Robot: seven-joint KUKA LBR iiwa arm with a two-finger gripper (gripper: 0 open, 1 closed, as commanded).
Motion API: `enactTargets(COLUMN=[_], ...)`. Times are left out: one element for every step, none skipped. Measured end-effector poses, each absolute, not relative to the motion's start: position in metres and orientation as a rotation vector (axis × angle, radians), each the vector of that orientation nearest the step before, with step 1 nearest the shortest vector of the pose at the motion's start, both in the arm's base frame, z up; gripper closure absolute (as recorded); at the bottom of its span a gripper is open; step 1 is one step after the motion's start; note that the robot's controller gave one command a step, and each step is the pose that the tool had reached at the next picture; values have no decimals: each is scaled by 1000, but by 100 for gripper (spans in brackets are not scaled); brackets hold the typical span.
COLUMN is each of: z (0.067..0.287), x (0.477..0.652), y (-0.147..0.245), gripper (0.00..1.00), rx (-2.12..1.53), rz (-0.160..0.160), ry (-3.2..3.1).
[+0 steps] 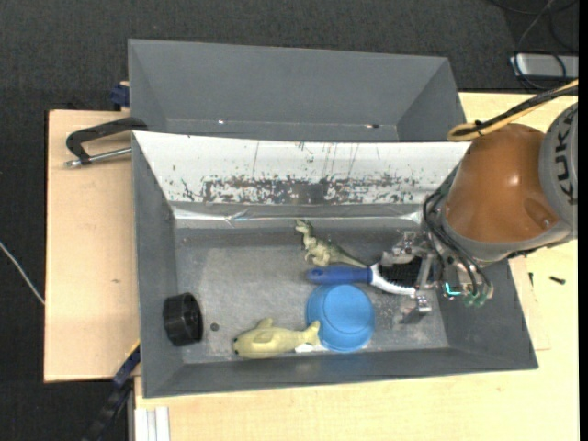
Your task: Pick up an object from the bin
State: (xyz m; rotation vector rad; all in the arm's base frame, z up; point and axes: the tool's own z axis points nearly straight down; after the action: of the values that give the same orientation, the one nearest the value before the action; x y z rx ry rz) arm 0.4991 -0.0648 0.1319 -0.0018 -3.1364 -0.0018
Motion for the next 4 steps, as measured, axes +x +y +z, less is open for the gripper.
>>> enactTargets(z=[74,75,76,76], x=[575,577,578,579], y=[-36,-36,-35,-35], gripper=[0,0,0,0], rx=[-345,-344,-342,-341], rz=[-1,-1,0,0], ry=[-3127,-3129,-3129,-3129])
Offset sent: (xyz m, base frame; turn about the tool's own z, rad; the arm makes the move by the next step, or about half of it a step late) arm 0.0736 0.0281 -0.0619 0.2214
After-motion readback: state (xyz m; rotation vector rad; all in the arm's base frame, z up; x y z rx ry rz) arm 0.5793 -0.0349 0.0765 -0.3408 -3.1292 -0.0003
